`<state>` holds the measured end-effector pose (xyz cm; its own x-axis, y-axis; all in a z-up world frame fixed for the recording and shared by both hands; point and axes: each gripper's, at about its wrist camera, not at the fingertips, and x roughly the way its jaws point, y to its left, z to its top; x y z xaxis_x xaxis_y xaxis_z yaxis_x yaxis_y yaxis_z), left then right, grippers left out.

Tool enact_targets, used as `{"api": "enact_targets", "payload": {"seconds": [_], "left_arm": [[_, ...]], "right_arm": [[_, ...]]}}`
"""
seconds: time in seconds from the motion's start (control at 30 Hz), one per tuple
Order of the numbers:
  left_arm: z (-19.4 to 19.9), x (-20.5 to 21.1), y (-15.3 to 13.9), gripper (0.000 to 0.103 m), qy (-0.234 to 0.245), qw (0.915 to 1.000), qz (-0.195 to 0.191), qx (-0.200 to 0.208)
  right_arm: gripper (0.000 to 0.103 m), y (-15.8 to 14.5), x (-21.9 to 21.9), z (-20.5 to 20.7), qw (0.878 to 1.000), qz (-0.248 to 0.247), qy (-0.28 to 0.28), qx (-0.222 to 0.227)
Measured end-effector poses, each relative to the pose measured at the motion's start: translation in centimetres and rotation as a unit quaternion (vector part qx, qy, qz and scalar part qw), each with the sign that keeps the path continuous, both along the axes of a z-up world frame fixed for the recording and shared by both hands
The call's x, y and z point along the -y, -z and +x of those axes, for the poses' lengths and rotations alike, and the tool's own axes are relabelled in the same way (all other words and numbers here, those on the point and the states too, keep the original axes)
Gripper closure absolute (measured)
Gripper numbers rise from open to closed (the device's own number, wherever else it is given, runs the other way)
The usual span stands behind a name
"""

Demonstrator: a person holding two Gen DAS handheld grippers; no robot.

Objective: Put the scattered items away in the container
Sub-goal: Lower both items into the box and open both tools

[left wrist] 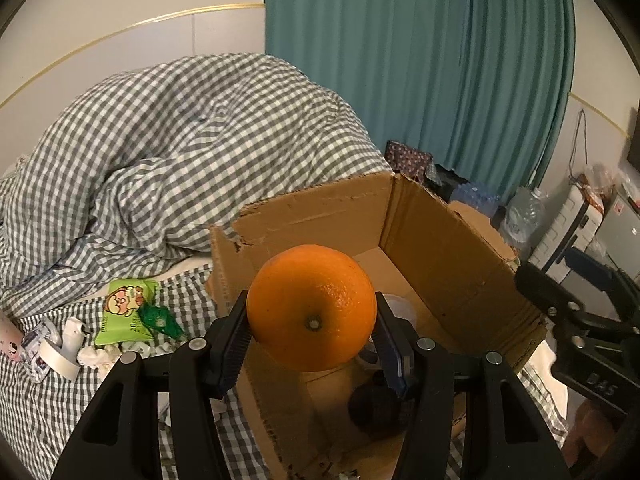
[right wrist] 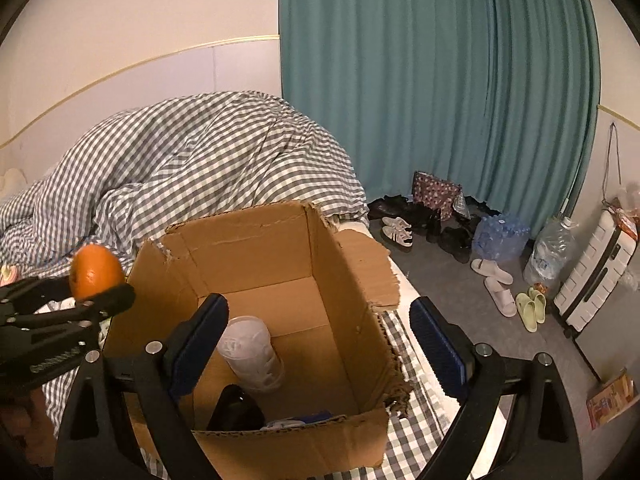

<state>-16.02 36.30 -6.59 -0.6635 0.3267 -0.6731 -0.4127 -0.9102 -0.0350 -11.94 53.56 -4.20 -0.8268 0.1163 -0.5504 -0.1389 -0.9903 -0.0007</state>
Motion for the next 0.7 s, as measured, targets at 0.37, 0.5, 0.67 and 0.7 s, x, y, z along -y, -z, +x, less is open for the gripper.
{"api": "enact_targets", "payload": {"seconds": [0.37,0.5,0.67,0.7], "left_arm": [[-0.2,-1.3,1.3,0.043,0.007,0.9997,-0.013,0.02],[0.5,-1.0,0.1,0.017,0.002,0.9999,-0.006,-0.01],[1.1,-0.6,-1.4,0.017,-0.001,0.9994,-0.007,-0.034],[1.2,-0.4,-1.6,0.017,-0.002,0.9994,-0.006,-0.034]], "right_arm": [[0.011,-0.1,-1.1,0.7,1.0,-0.004,0.008,-0.002],[0.011,-0.2,-0.9,0.8,1.0,-0.002,0.006,-0.002],[0.011,-0.8,-0.4,1.2,1.0,-0.001,0.001,-0.007],[0.011,-0.9,-0.3,1.4,1.0,-0.001,0.0,-0.008]]}}
